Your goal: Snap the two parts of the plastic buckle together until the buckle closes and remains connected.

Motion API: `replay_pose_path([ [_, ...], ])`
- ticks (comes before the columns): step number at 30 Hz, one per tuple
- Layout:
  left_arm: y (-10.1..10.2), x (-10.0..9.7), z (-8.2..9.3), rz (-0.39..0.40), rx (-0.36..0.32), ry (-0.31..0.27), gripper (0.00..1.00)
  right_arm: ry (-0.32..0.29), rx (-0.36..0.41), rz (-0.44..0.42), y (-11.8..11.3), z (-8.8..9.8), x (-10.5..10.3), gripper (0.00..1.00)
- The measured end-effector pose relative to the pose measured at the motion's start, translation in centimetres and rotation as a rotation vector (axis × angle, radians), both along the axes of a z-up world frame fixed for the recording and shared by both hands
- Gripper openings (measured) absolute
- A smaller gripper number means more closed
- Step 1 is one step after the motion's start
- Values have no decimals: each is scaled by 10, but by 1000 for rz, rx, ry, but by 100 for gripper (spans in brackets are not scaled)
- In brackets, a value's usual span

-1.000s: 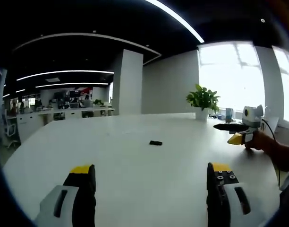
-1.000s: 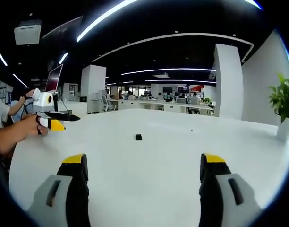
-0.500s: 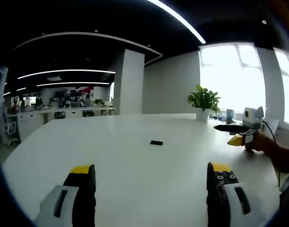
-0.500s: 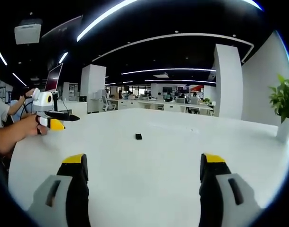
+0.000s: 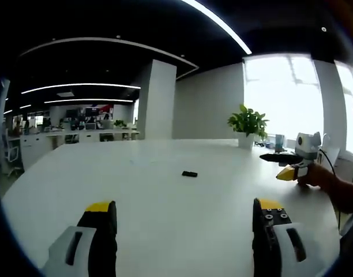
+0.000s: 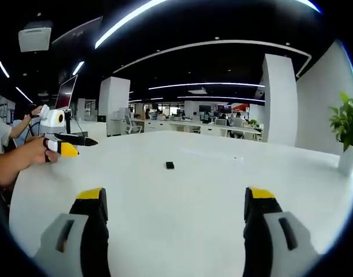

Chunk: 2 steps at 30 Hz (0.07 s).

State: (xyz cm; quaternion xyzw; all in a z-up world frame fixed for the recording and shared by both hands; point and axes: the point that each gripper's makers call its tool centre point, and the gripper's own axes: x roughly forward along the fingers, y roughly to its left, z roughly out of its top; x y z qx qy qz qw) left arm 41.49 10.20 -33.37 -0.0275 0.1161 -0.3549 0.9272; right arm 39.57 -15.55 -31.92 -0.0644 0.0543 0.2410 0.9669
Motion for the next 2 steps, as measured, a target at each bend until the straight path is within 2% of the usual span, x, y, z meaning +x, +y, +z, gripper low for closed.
replay_pose_path([
  [2,2,3,0,0,-8,1,99,-1,0,-2,-1,0,2,100],
])
